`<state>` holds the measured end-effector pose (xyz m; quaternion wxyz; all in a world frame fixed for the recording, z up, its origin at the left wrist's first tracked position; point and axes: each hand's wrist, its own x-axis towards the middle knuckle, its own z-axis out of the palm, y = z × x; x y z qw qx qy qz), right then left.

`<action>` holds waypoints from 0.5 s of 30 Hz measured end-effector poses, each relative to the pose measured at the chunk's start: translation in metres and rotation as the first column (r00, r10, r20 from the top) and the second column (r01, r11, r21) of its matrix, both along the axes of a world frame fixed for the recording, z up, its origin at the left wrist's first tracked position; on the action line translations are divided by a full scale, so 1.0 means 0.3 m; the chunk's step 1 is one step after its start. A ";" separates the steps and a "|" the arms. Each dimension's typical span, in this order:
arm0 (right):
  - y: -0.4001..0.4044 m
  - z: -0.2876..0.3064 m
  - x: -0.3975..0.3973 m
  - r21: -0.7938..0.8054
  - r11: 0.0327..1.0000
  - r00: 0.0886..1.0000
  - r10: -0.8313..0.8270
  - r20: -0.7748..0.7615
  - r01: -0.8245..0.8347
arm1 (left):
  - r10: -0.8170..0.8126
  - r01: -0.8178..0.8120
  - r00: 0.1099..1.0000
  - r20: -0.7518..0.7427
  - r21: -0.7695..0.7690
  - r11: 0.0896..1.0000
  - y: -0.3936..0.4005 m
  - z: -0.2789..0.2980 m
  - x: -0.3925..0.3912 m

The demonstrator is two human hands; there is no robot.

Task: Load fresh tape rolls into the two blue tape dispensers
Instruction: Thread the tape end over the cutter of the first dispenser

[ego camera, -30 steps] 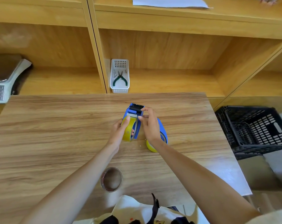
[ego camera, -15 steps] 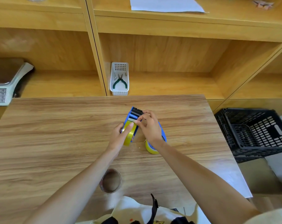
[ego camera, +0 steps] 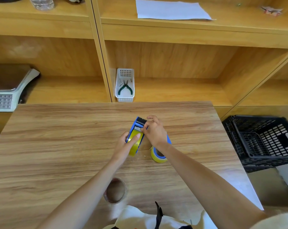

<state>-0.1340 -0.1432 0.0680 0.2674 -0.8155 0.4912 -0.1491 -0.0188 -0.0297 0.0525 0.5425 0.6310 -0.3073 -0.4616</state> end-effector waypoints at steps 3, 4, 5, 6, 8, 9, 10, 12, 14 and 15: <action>-0.009 -0.009 0.001 -0.028 0.999 0.999 0.041 -0.019 -0.041 | 0.030 -0.031 0.999 0.016 0.009 0.999 -0.003 0.009 -0.007; -0.016 -0.010 0.002 -0.038 0.997 0.998 0.061 -0.035 -0.062 | 0.040 -0.040 0.999 0.019 0.007 0.999 -0.004 0.014 -0.009; -0.026 -0.009 0.003 -0.053 0.995 0.995 0.081 -0.060 -0.084 | 0.047 -0.047 0.999 0.020 0.015 0.999 -0.007 0.011 -0.009; -0.036 -0.006 0.005 -0.068 0.992 0.992 0.098 -0.085 -0.104 | 0.043 -0.044 0.999 0.017 0.033 0.999 -0.009 0.007 -0.009; -0.055 -0.001 0.007 -0.088 0.988 0.987 0.112 -0.116 -0.123 | 0.023 -0.023 1.000 0.004 0.048 0.999 -0.017 -0.002 -0.009; -0.062 0.001 0.008 -0.093 0.988 0.986 0.112 -0.124 -0.124 | 0.009 -0.008 1.000 -0.009 0.045 0.999 -0.021 -0.004 -0.008; -0.069 0.001 0.008 -0.093 0.988 0.985 0.110 -0.132 -0.123 | -0.004 0.005 1.000 -0.012 0.054 0.999 -0.023 0.000 -0.005; -0.077 -0.001 0.007 -0.097 0.987 0.982 0.111 -0.150 -0.127 | -0.037 0.036 0.999 0.006 0.049 0.998 -0.024 0.007 -0.001; -0.084 -0.003 0.004 -0.104 0.985 0.979 0.121 -0.166 -0.140 | -0.095 0.093 0.995 0.036 0.049 0.994 -0.023 0.007 0.004; -0.087 -0.003 0.003 -0.104 0.984 0.978 0.126 -0.168 -0.144 | -0.123 0.121 0.992 0.041 0.057 0.991 -0.021 0.003 0.007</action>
